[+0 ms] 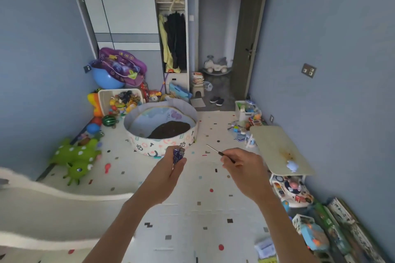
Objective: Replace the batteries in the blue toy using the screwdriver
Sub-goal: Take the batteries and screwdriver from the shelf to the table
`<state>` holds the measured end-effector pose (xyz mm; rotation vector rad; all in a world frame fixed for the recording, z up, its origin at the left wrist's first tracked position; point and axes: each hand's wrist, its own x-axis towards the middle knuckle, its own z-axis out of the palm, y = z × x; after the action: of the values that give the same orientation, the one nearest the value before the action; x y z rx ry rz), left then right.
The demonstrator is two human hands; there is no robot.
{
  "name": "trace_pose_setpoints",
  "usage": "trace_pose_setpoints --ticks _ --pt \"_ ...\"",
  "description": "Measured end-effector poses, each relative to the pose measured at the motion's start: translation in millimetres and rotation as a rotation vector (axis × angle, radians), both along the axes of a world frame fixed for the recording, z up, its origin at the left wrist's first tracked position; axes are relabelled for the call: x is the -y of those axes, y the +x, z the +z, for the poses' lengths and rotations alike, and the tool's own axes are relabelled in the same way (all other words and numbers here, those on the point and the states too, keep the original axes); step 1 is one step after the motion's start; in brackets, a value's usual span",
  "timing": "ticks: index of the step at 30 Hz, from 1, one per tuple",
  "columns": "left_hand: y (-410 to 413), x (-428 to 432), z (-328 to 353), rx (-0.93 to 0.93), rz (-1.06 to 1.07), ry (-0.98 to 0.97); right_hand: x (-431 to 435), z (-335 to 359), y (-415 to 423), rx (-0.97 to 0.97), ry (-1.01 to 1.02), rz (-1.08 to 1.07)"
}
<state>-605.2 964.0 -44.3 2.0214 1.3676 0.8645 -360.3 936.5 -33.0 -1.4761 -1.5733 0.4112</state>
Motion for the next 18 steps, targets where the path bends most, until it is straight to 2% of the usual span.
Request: trace_pose_setpoints --ticks 8,14,18 --pt "4.6 -219.5 -7.4 -0.017 0.010 0.012 -221.9 -14.0 9.8 0.040 0.003 0.020" --pt "32.7 -417.5 15.6 -0.088 0.001 0.035 -387.1 -6.6 37.6 0.144 -0.063 -0.104" --pt "82.4 -532.4 32.7 -0.151 -0.049 0.039 -471.5 -3.1 74.5 0.077 -0.093 -0.213"
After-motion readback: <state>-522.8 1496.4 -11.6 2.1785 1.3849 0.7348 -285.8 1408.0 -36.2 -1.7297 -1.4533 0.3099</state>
